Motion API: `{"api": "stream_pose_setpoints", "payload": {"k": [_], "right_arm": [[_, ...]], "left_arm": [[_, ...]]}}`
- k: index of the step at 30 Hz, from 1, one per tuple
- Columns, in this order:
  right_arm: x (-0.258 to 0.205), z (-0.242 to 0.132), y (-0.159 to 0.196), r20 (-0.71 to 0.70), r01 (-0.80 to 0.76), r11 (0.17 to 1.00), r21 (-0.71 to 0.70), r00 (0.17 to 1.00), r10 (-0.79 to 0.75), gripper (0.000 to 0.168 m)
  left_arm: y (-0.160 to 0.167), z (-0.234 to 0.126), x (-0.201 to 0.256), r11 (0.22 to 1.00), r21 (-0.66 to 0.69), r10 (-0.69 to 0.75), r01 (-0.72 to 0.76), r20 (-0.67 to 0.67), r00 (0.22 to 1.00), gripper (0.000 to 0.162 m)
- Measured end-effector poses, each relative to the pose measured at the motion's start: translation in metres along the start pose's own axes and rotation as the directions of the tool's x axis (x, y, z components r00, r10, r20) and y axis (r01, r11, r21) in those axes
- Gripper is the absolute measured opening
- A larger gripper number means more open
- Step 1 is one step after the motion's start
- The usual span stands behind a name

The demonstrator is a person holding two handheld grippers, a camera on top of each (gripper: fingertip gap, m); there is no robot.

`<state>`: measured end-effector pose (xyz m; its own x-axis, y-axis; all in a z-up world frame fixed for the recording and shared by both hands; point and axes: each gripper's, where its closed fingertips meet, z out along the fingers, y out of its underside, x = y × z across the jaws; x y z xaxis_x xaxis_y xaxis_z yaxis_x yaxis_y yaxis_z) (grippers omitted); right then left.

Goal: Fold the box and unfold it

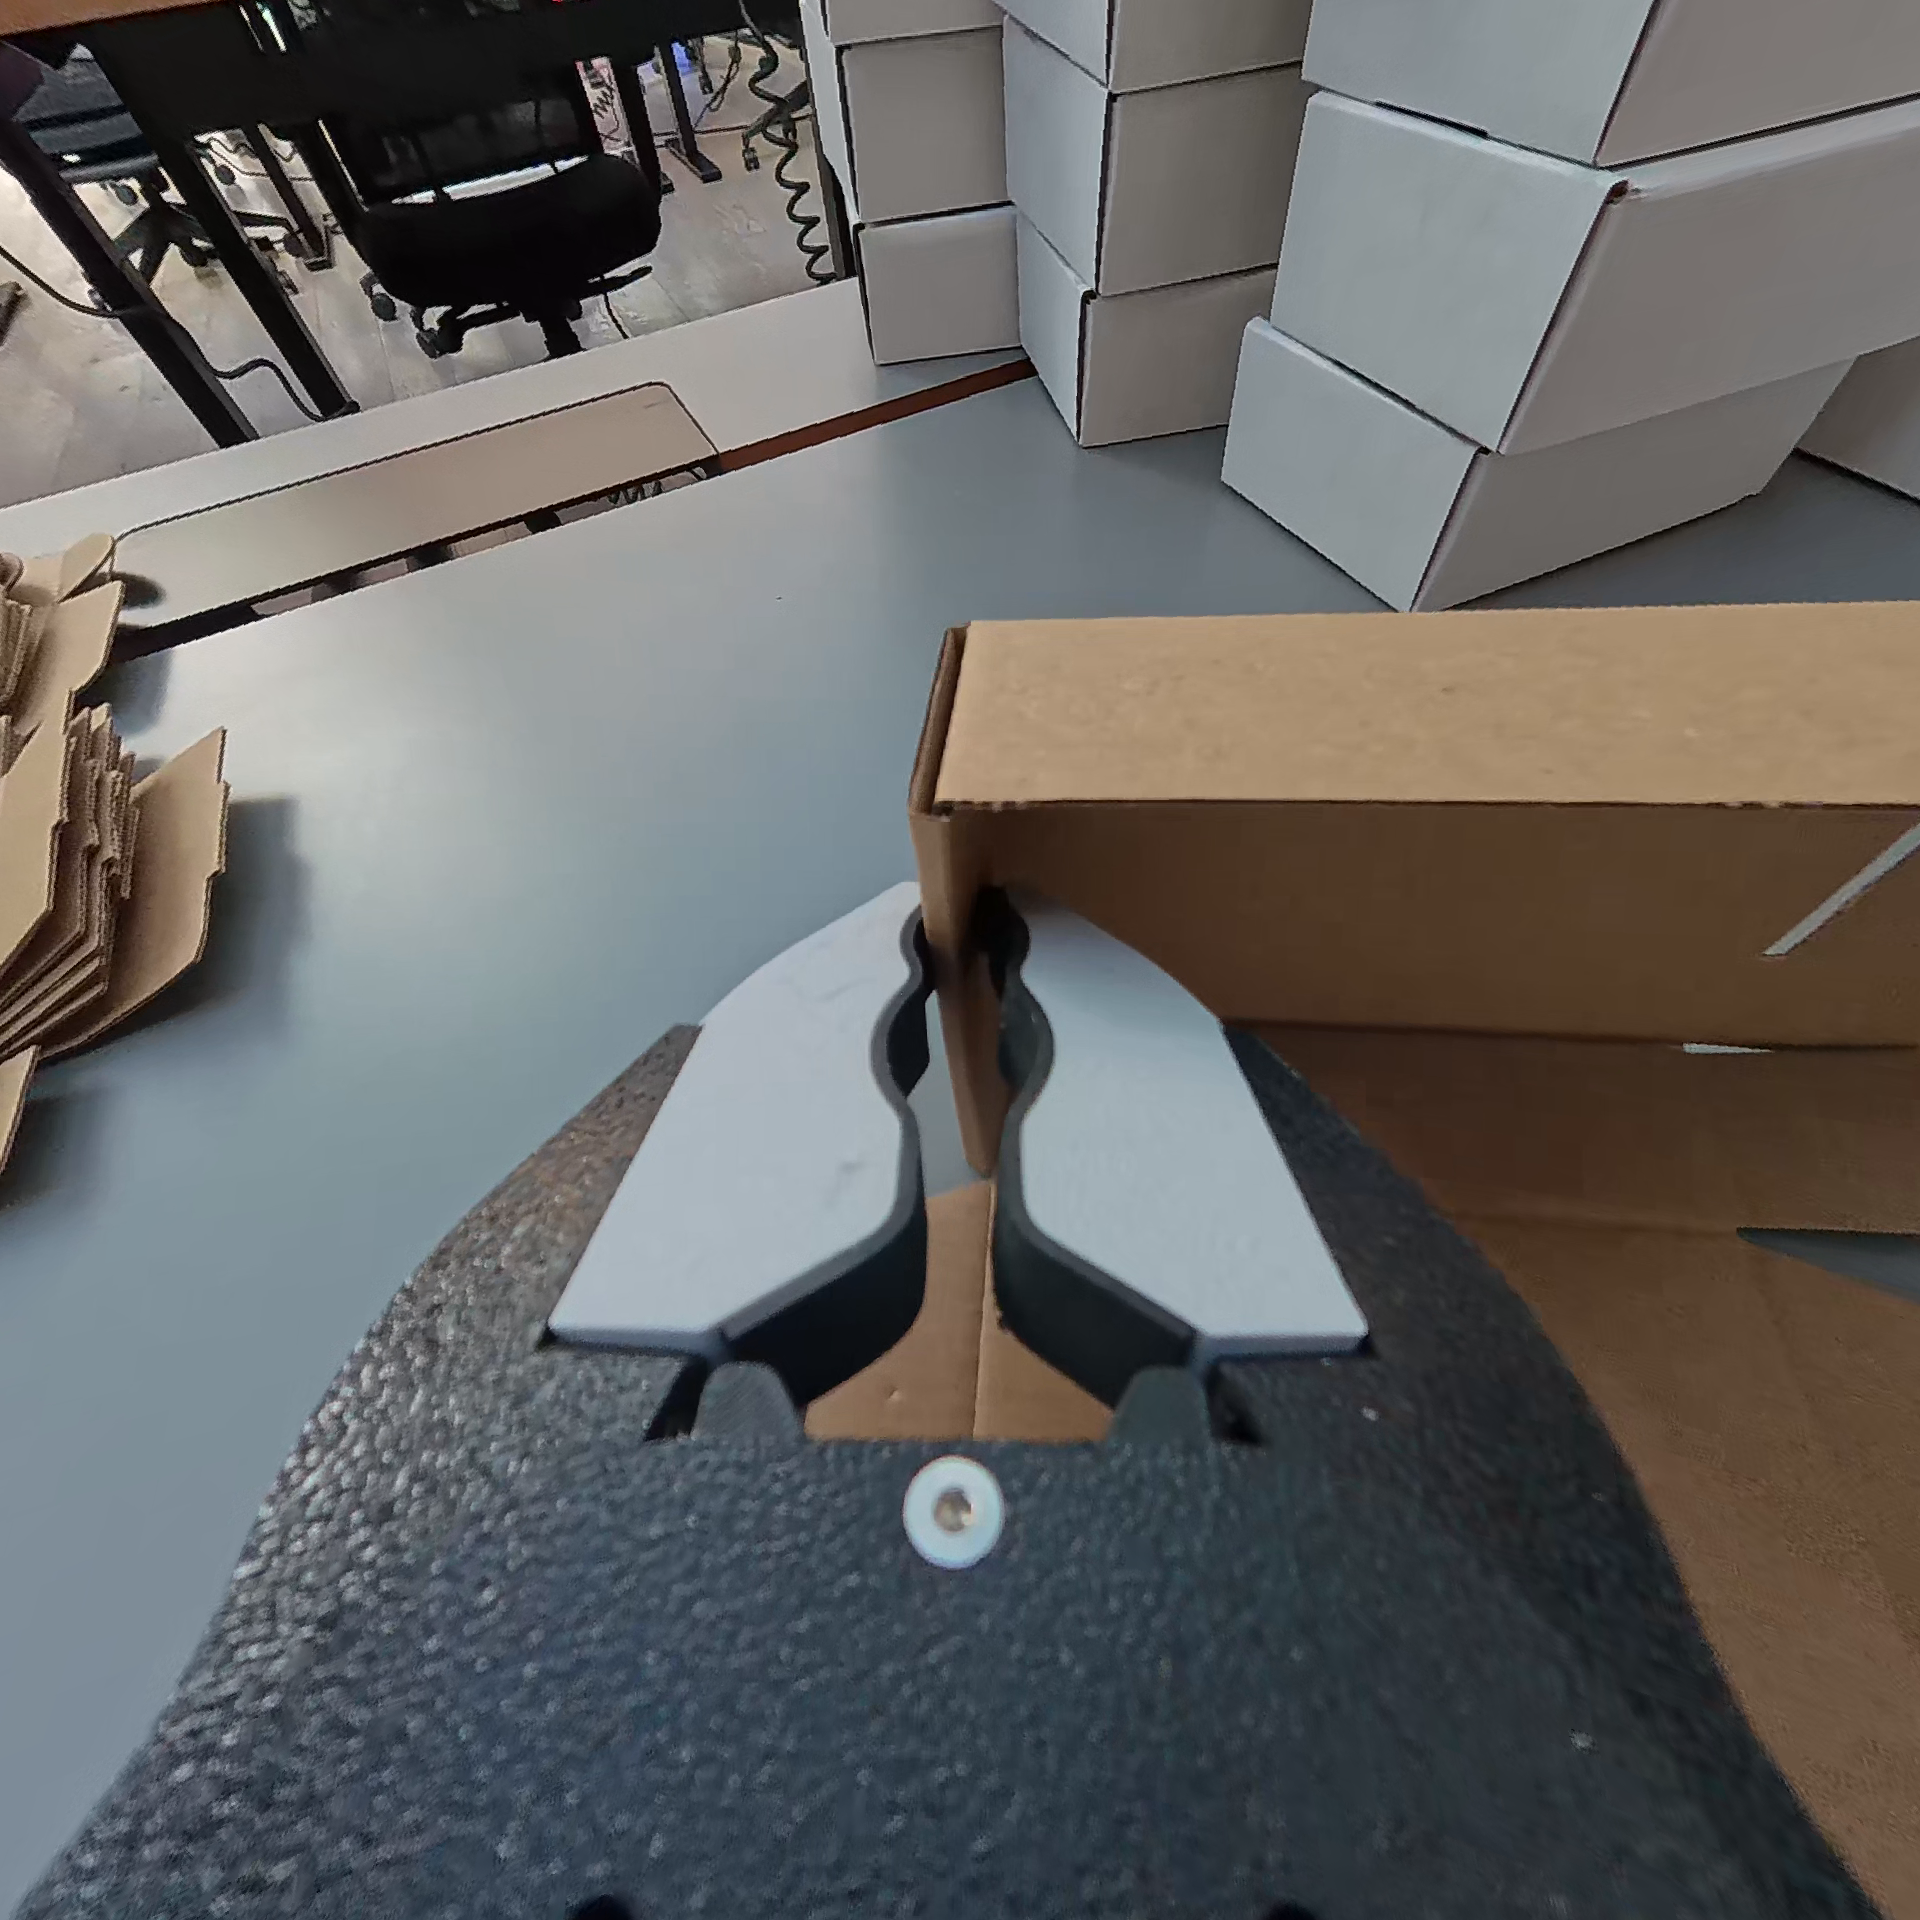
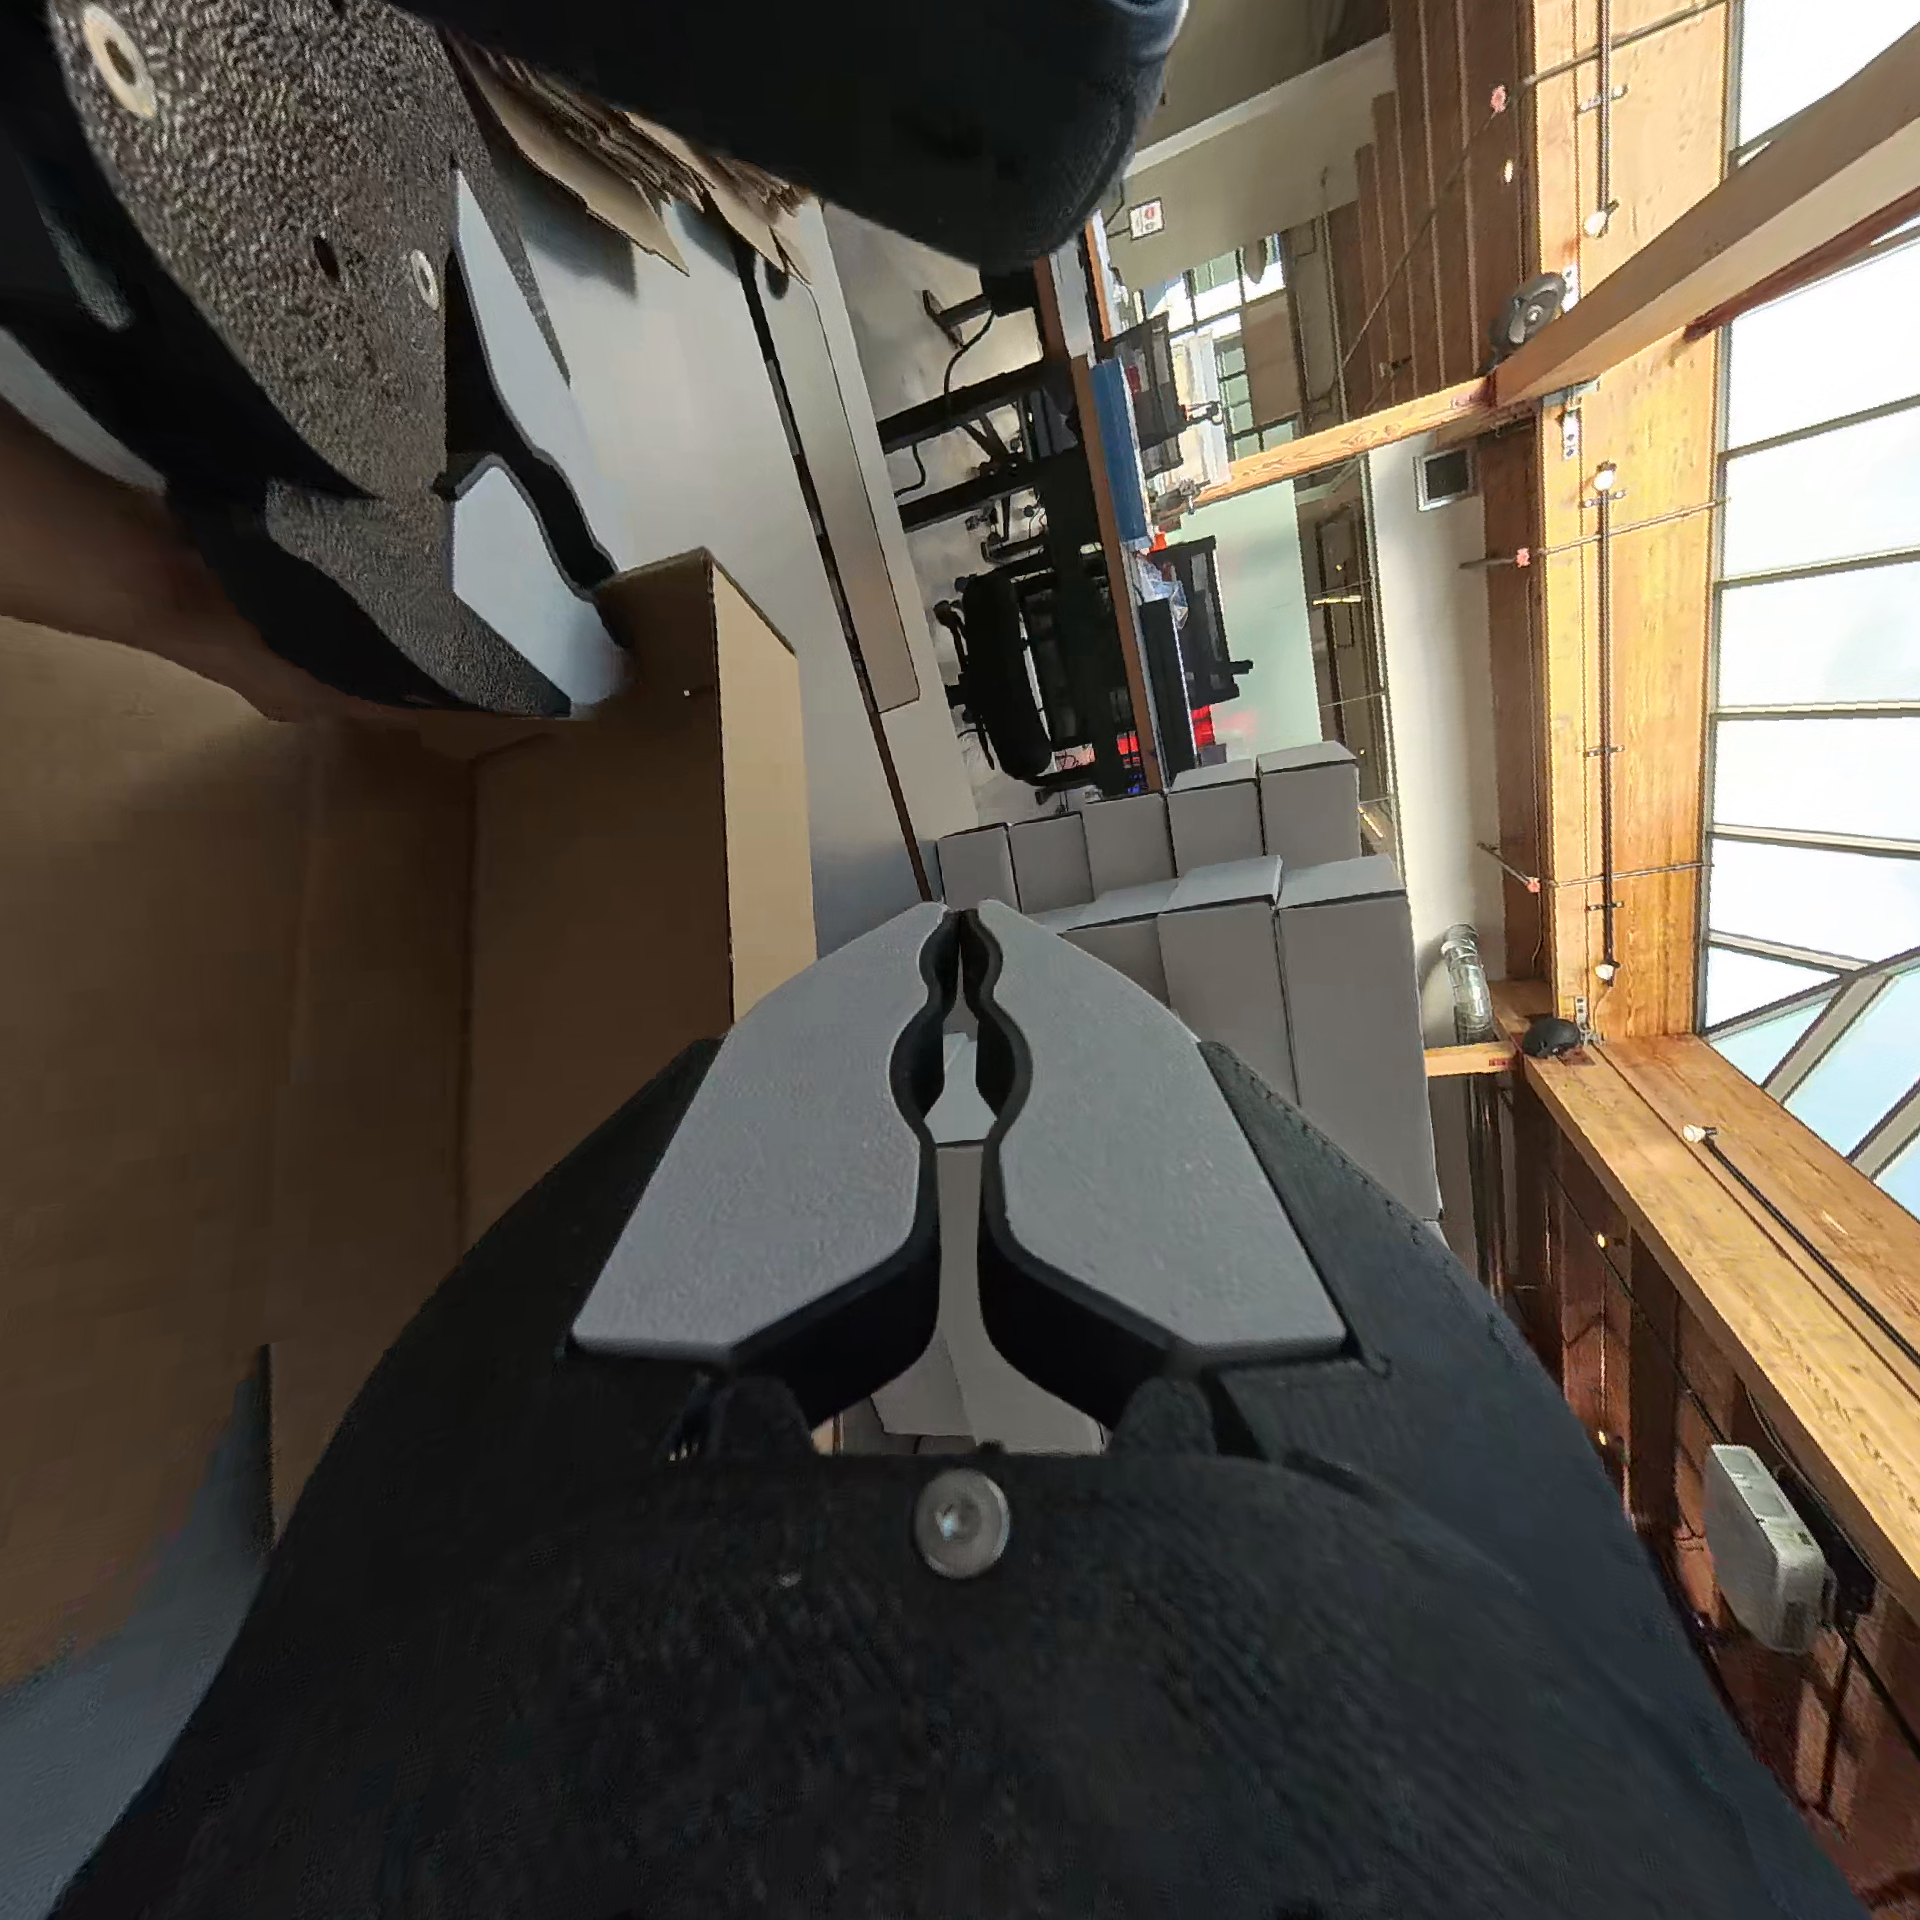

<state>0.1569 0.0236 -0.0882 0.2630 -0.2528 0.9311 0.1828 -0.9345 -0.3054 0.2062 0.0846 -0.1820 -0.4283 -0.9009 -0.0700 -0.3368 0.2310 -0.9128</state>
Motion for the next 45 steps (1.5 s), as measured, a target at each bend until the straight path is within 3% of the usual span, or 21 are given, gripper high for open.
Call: {"api": "stream_pose_setpoints", "payload": {"k": [5,11,17,20,25,31,39,45], "right_arm": [[-0.028,0.025,0.003,0.134,0.003,0.995,-0.102,0.991,0.011,0.0],[-0.039,0.029,0.009,0.147,0.07,0.985,-0.159,0.988,-0.046,0.0],[-0.026,0.021,0.002,0.008,0.1,0.989,-0.105,0.995,-0.1,0.0],[-0.016,-0.002,0.0,-0.084,0.017,0.999,-0.049,0.996,-0.021,0.0],[-0.001,-0.028,0.037,-0.231,-0.035,0.996,-0.086,0.973,0.014,0.0],[0.015,-0.026,0.061,-0.263,-0.098,0.989,-0.112,0.963,0.066,0.0],[0.029,-0.011,0.052,-0.276,-0.167,0.983,-0.075,0.951,0.141,0.0],[0.012,0.001,0.03,-0.201,-0.26,0.966,-0.011,0.946,0.252,0.0]], "left_arm": [[0.0,0.0,0.0,1.0,-0.001,-0.014,0.014,0.004,1.0,0.007],[0.0,0.0,0.0,1.0,-0.002,-0.006,0.006,0.015,1.0,0.007],[0.001,-0.001,-0.001,1.0,-0.002,-0.01,0.01,0.026,1.0,0.007],[0.002,-0.005,-0.008,0.997,0.003,-0.074,0.074,0.053,0.996,0.007],[0.001,-0.012,-0.021,0.984,0.042,-0.178,0.175,0.086,0.98,0.006],[-0.005,-0.023,-0.038,0.969,0.072,-0.246,0.237,0.143,0.959,0.006],[-0.043,-0.051,-0.056,0.969,0.154,-0.221,0.191,0.205,0.954,0.006],[-0.064,-0.066,-0.051,0.953,0.219,-0.249,0.211,0.162,0.955,0.006]]}}
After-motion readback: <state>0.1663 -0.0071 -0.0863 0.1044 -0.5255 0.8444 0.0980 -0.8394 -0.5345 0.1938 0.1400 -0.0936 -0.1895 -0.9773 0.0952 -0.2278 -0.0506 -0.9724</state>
